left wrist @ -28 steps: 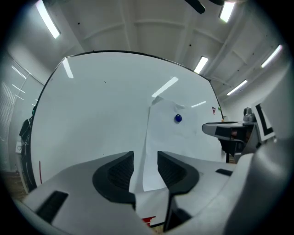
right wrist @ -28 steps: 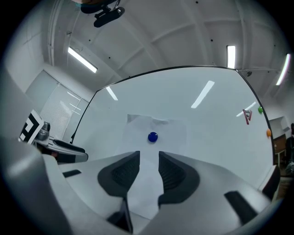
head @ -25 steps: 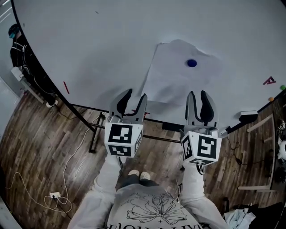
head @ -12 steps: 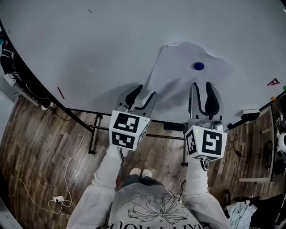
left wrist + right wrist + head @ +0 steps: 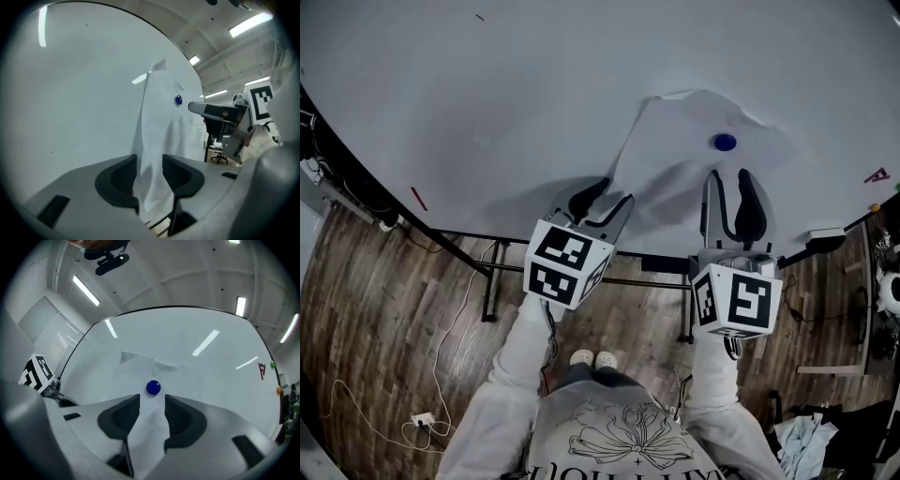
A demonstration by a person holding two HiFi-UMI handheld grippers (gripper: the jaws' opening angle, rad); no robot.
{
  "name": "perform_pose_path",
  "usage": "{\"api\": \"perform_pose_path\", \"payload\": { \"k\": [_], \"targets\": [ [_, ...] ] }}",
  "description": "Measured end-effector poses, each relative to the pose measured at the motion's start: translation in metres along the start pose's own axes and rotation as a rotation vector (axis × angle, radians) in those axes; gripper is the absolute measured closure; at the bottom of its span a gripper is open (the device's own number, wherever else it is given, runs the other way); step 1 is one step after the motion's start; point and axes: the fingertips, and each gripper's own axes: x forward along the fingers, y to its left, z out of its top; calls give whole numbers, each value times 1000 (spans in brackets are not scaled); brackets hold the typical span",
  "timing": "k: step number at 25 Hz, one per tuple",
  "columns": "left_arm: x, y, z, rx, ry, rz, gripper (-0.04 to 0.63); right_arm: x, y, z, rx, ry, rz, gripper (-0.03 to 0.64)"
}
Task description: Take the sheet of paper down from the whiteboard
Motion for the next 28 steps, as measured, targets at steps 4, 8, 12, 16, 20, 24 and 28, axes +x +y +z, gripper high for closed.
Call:
{"api": "perform_pose_path", "payload": {
  "k": [4, 8, 12, 16, 20, 24, 28],
  "targets": [
    [5, -4, -5, 11, 21, -43, 428, 1, 0, -3, -5, 4, 0, 465],
    [8, -3, -5, -3, 21, -49, 478, 2, 0, 1, -16, -9, -5, 463],
    [7, -1, -4, 6, 23, -25, 562, 8, -2, 8, -35, -13, -12, 460],
    [4, -1, -2, 5, 25, -10, 587, 15, -2, 16, -54, -27, -18, 454],
    [0, -1, -2, 9, 38, 2, 589, 22, 2, 20, -119, -34, -30, 449],
    [-1, -3, -3, 11, 40, -1, 589, 28, 1, 17, -138, -25, -35, 449],
    [-4, -2, 0, 10, 38, 8, 589, 33, 3, 18, -156, -17, -40, 449]
  ]
}}
